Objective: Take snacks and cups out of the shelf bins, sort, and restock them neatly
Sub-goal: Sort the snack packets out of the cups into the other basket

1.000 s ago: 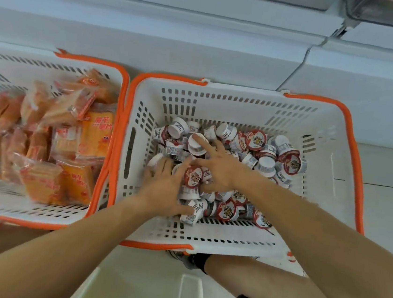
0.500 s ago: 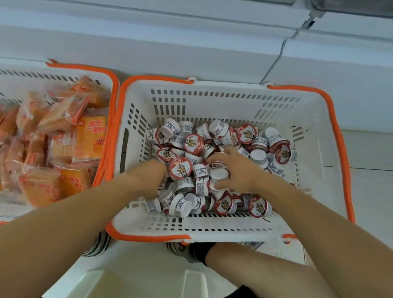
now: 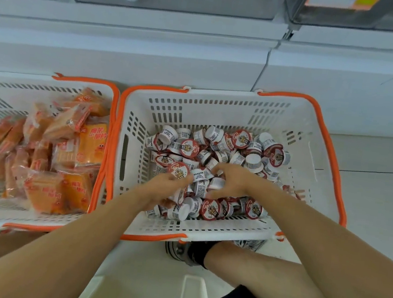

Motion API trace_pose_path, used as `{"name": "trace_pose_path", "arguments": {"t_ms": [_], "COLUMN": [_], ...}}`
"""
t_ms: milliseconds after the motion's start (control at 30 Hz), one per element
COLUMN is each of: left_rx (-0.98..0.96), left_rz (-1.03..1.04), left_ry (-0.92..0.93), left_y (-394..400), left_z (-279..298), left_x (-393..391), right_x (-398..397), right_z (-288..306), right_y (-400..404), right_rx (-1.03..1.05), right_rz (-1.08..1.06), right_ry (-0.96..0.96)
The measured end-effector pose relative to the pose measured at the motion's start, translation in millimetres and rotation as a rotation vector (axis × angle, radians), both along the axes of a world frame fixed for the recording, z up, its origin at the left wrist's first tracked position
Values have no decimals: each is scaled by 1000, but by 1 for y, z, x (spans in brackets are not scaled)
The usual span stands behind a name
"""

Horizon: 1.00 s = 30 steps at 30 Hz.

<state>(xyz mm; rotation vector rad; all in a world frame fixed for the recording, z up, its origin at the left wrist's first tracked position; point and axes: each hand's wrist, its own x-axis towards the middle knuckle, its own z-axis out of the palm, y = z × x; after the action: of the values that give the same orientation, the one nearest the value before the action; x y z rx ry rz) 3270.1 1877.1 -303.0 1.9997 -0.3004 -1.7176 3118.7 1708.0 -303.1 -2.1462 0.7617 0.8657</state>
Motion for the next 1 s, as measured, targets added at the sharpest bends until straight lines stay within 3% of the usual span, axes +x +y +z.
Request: {"name": "trace_pose_path", "arguments": {"t_ms": [100, 300, 467, 567, 667, 833, 1000], "left_rx": [-41, -254, -373, -354, -376, -164, -139], "left_rz": [-259, -253, -384, -432, -437, -647, -821], "left_ry": [-303, -593, -544, -517, -568, -498, -512], "left_y": [2, -3, -9, -11, -11, -7, 1], "left_z": [-7, 6, -5, -16, -19, -20, -25], "left_x": [0, 26, 31, 26, 22, 35, 30], "right_x": [-2, 6, 7, 7, 2, 0, 3], "right_z": [-11, 11, 8, 0, -6, -14, -10], "right_y": [16, -4, 10, 27, 42, 42, 39], "right_rx": [-36, 36, 153, 90, 182, 196, 306], "right_rz": [61, -23, -69, 49, 155, 163, 49], "right_ry": [-18, -20, 107, 16, 58, 142, 180]}}
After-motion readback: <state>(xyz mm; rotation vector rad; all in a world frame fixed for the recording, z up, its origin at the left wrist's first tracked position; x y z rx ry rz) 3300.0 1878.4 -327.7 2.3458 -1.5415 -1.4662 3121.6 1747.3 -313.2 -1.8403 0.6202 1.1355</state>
